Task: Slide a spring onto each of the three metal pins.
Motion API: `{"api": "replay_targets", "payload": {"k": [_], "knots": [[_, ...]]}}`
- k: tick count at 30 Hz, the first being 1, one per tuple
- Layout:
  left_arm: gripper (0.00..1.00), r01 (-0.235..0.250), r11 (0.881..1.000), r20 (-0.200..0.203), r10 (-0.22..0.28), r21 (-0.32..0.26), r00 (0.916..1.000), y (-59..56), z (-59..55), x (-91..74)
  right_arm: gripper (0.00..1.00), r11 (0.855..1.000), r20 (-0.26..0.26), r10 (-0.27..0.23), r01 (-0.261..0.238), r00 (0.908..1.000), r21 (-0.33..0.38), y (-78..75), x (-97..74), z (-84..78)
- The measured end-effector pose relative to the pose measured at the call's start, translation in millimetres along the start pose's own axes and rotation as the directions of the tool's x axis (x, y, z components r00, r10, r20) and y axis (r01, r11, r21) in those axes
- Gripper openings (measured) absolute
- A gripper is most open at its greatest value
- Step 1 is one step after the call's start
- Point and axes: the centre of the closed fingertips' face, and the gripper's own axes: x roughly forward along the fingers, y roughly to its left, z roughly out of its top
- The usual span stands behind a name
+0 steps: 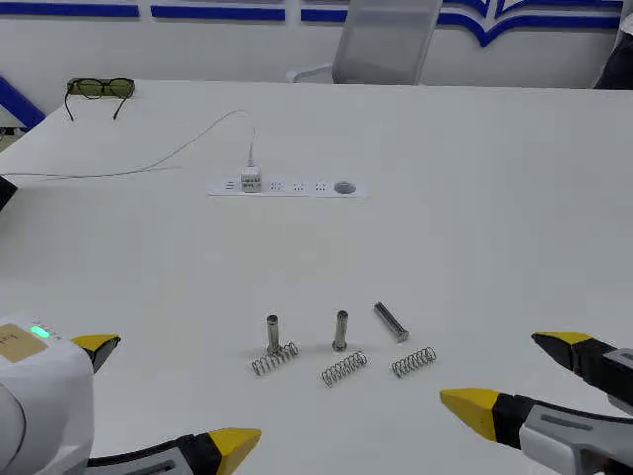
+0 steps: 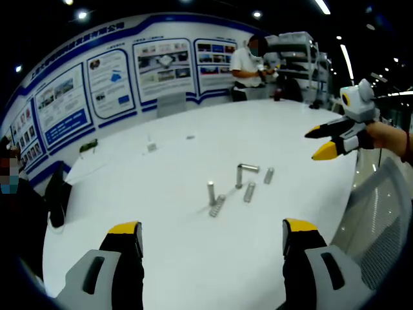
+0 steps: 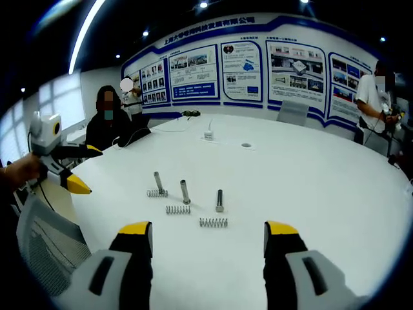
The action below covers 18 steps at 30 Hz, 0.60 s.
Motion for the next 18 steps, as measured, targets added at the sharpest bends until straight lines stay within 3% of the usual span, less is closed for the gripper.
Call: {"api": "replay_targets", "payload": {"k": [18], "knots": [[0.9,0.01,1.0,-0.008,-0.01,0.006,0.9999,-4.7,-2.4,1.0,0.58,1.0,-0.012,0.014,-0.014,0.9998,-0.027,-5.9,33.5,15.0]]}}
